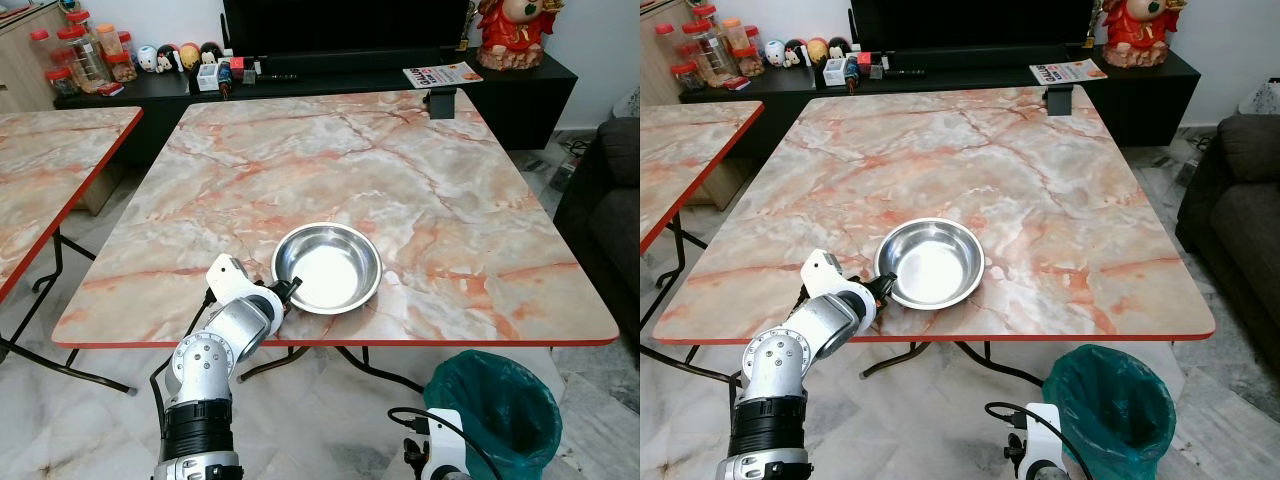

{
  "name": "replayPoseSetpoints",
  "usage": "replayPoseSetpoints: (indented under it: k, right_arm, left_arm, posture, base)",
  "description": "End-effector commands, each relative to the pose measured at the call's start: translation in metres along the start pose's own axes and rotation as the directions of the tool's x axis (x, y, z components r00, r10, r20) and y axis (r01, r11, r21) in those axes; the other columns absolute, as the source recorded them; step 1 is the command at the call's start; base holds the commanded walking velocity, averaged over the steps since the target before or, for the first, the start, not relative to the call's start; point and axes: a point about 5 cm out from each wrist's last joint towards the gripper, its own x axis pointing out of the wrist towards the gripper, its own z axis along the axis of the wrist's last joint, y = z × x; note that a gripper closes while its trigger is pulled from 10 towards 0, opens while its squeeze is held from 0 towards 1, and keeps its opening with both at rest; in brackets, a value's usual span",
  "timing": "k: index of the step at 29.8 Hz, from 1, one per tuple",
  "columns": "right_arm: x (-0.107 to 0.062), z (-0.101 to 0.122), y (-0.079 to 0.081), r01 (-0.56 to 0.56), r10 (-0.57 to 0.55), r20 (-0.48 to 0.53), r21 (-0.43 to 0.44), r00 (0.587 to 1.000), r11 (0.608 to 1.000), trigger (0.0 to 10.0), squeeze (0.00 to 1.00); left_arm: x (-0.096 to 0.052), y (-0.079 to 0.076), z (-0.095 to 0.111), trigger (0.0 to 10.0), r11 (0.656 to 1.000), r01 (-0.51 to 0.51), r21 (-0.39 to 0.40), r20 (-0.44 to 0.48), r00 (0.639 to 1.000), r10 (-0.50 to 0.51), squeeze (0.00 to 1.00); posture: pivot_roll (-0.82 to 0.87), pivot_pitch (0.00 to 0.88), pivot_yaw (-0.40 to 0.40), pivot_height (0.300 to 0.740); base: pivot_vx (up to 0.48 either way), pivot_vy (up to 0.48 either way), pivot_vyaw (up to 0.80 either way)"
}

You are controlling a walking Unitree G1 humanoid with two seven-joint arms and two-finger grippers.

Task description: Setting the table

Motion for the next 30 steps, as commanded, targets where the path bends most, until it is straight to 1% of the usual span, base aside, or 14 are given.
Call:
replayPoseSetpoints:
  k: [1,2,7,8,17,20,22,24,25,26,27,28,30]
  right_arm:
    - [0.000,-0.003,0.002,-0.001,0.001,-0.013,0.010,1.000,1.000,10.0,0.00]
    - [0.000,-0.003,0.002,-0.001,0.001,-0.013,0.010,1.000,1.000,10.0,0.00]
    - [0.000,-0.003,0.002,-0.001,0.001,-0.013,0.010,1.000,1.000,10.0,0.00]
    - [0.000,-0.003,0.002,0.000,0.000,-0.013,0.011,1.000,1.000,10.0,0.00]
    - [0.000,-0.002,0.002,-0.001,0.002,-0.013,0.008,1.000,1.000,10.0,0.00]
    - [0.000,-0.002,0.002,-0.002,0.002,-0.013,0.007,1.000,1.000,10.0,0.00]
    - [0.000,-0.002,0.002,-0.002,0.002,-0.013,0.007,1.000,1.000,10.0,0.00]
    - [0.000,-0.002,0.002,-0.002,0.002,-0.013,0.007,1.000,1.000,10.0,0.00]
    - [0.000,-0.002,0.002,-0.001,0.001,-0.012,0.007,1.000,1.000,10.0,0.00]
    - [0.000,-0.002,0.002,-0.001,0.001,-0.012,0.007,1.000,1.000,10.0,0.00]
    - [0.000,-0.001,0.002,-0.001,0.001,-0.012,0.007,1.000,1.000,10.0,0.00]
    - [0.000,-0.001,0.002,-0.001,0.001,-0.012,0.007,1.000,1.000,10.0,0.00]
    - [0.000,-0.001,0.002,-0.001,0.001,-0.011,0.007,1.000,1.000,10.0,0.00]
  left_arm:
    - [-0.002,-0.010,-0.014,10.0,0.999,0.038,-0.038,-0.037,0.999,-0.040,0.33]
    - [-0.002,-0.010,-0.014,10.0,0.998,0.042,-0.036,-0.040,0.998,-0.043,1.00]
    - [-0.003,-0.010,-0.013,10.0,0.999,0.037,-0.023,-0.032,0.999,-0.038,1.00]
    - [-0.004,-0.010,-0.011,10.0,0.999,0.036,-0.012,-0.025,0.999,-0.036,0.00]
    - [-0.006,-0.011,-0.008,10.0,0.999,0.038,0.016,-0.014,0.999,-0.037,0.00]
    - [-0.007,-0.008,-0.006,10.0,0.996,0.019,0.090,0.003,1.000,-0.020,0.00]
    - [-0.007,-0.008,-0.006,10.0,0.995,0.013,0.100,0.006,1.000,-0.014,0.00]
    - [-0.007,-0.006,-0.005,10.0,0.990,-0.002,0.141,0.018,1.000,0.000,0.00]
    - [-0.007,-0.005,-0.004,10.0,0.989,-0.005,0.148,0.020,1.000,0.002,0.00]
    - [-0.007,-0.005,-0.004,10.0,0.986,-0.011,0.166,0.027,1.000,0.007,0.00]
    - [-0.008,-0.004,-0.002,10.0,0.978,-0.026,0.206,0.043,0.999,0.018,0.00]
    - [-0.008,-0.004,-0.002,10.0,0.978,-0.026,0.206,0.043,0.999,0.018,0.00]
    - [-0.008,-0.002,0.001,10.0,0.966,-0.045,0.256,0.069,0.997,0.028,0.00]
  posture:
    - [0.08,0.017,0.078,0.740]
    - [0.09,0.017,0.079,0.740]
    - [0.09,0.017,0.078,0.740]
    - [0.09,0.017,0.078,0.740]
    - [0.09,0.017,0.078,0.740]
    - [0.09,0.017,0.076,0.740]
    - [0.09,0.017,0.076,0.740]
    - [0.09,0.017,0.075,0.740]
    - [0.09,0.017,0.075,0.740]
    - [0.09,0.016,0.075,0.740]
    - [0.09,0.015,0.075,0.740]
    - [0.09,0.015,0.075,0.740]
    - [0.09,0.015,0.075,0.740]
  base:
    - [0.000,0.000,0.00]
    - [0.000,0.000,0.00]
    - [0.000,0.000,0.00]
    - [0.000,0.000,0.00]
    - [0.000,0.000,0.00]
    - [0.000,0.000,0.00]
    - [0.000,0.000,0.00]
    - [0.000,0.000,0.00]
    - [0.000,0.000,0.00]
    - [0.000,0.000,0.00]
    - [0.000,0.000,0.00]
    - [0.000,0.000,0.00]
    - [0.000,0.000,0.00]
